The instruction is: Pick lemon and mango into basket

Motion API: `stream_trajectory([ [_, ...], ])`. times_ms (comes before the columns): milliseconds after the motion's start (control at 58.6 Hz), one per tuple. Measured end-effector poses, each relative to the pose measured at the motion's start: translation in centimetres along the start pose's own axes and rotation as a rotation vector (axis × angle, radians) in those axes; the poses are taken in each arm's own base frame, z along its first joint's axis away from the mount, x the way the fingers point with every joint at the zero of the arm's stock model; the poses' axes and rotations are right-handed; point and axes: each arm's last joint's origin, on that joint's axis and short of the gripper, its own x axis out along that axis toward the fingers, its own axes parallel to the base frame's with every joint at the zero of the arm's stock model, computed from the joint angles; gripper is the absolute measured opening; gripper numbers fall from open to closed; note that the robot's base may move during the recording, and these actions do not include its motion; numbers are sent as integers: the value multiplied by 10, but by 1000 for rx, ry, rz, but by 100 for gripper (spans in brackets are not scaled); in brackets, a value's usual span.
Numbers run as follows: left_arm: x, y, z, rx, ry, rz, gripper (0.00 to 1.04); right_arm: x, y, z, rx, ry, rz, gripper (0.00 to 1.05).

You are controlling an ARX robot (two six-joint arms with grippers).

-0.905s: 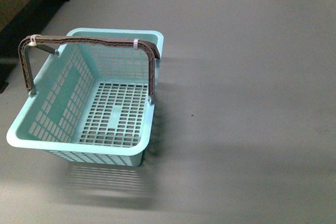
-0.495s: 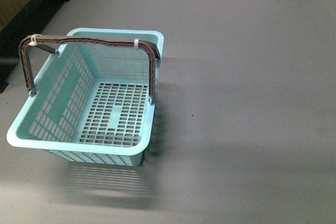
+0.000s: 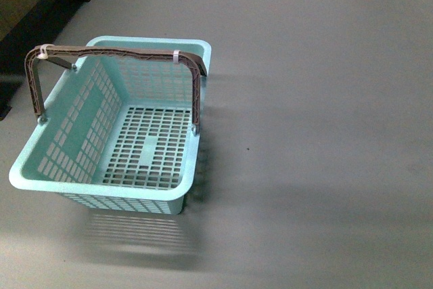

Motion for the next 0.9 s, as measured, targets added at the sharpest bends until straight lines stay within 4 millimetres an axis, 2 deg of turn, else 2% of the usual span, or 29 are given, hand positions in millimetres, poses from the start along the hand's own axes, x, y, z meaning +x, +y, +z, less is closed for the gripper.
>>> stream_trajectory([
  [102, 46, -7, 2, -213, 48, -7, 98, 0, 0, 0, 0, 0, 0, 96],
  [119, 49, -7, 2, -230, 52, -7, 98, 0, 0, 0, 0, 0, 0, 96],
  [188, 78, -9, -5, -331, 92, 1, 98, 0, 0, 0, 0, 0, 0, 96],
  [256, 117, -11, -19, -435, 140, 33, 98, 0, 0, 0, 0, 0, 0, 96],
  [427, 174, -17, -42, -509, 193, 85, 98, 0, 0, 0, 0, 0, 0, 96],
  [529, 202, -26, -52, -532, 199, 89, 98, 0, 0, 0, 0, 0, 0, 96],
  [683, 233, -36, -60, -537, 202, 100, 98, 0, 0, 0, 0, 0, 0, 96],
  [905, 271, -49, -57, -538, 179, 97, 98, 0, 0, 0, 0, 0, 0, 96],
])
